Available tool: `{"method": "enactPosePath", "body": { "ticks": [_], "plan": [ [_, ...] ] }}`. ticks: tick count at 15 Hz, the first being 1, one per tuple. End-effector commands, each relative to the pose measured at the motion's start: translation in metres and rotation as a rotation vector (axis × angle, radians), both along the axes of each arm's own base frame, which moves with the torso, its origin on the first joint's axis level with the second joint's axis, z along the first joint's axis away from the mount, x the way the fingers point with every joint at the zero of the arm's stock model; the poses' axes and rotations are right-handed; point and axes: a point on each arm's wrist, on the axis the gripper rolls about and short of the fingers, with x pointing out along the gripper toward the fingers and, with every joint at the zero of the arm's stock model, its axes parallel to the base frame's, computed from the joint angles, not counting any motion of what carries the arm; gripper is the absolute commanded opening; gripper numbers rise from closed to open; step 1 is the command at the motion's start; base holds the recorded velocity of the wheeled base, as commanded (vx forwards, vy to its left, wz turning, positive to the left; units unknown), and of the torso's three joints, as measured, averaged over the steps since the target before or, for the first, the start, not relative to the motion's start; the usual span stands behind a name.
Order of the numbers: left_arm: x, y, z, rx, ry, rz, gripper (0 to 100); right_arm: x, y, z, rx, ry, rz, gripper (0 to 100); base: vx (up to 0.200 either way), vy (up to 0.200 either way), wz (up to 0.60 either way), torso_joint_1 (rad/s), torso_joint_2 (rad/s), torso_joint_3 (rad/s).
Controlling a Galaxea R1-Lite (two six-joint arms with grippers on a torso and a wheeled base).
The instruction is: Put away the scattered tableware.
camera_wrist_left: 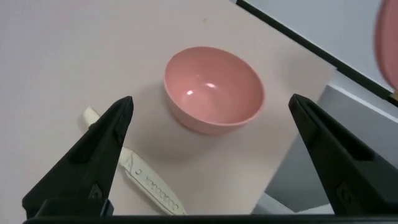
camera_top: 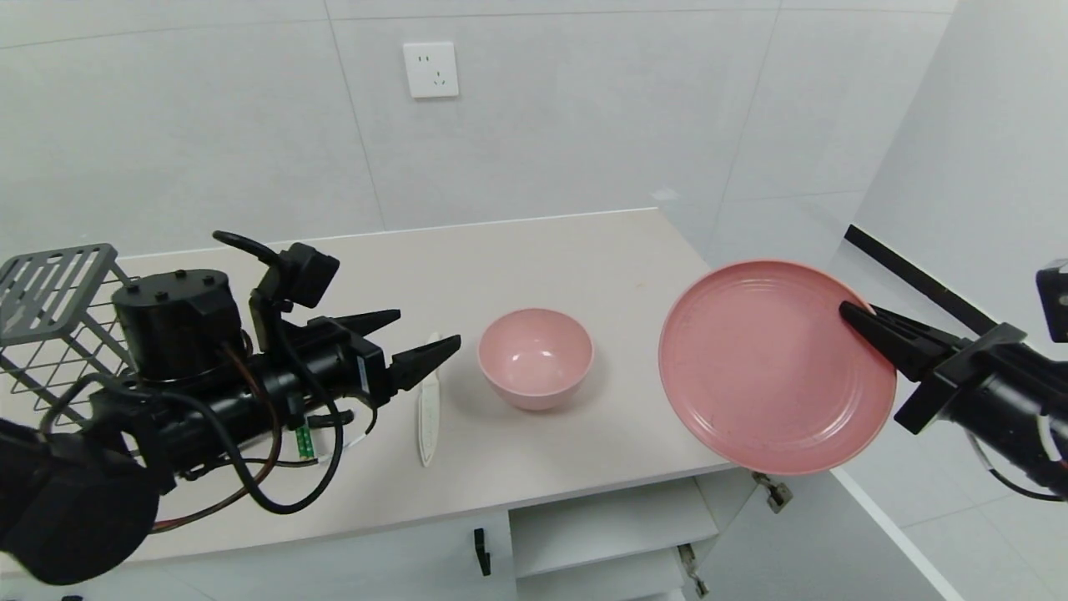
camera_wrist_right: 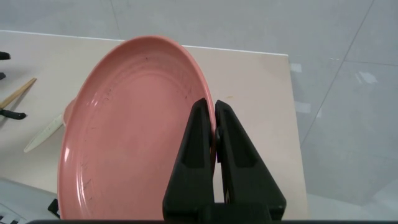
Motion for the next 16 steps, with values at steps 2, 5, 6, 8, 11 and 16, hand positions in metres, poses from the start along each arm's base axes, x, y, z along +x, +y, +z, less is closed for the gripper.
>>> {"method": "enactPosePath", "body": {
  "ticks": [2,5,6,8,11,16],
  "plan": [
    [0.024,-0.018,-0.017,0.011,0.046,0.013,100,0.000,0.000,0.000,-0.001,-0.003,0.000,0,0.000,0.000,0.00,0.000,0.00,0.000],
    [0.036,-0.035,-0.025,0.015,0.067,-0.018,100,0.000,0.000,0.000,0.000,0.000,0.002,0,0.000,0.000,0.00,0.000,0.00,0.000],
    [0.040,-0.038,-0.032,0.024,0.086,-0.019,100,0.000,0.000,0.000,0.000,0.000,0.000,0,0.000,0.000,0.00,0.000,0.00,0.000],
    [0.044,-0.040,-0.041,0.041,0.117,-0.009,100,0.000,0.000,0.000,-0.002,-0.001,0.002,0,0.000,0.000,0.00,0.000,0.00,0.000],
    [0.056,-0.044,-0.048,0.049,0.140,-0.005,100,0.001,0.000,-0.001,-0.003,0.005,0.000,0,0.000,0.000,0.00,0.000,0.00,0.000],
    [0.074,-0.059,-0.061,0.044,0.192,-0.013,100,0.002,0.001,-0.002,-0.004,0.009,0.002,0,0.000,0.000,0.00,0.000,0.00,0.000]
  ]
}}
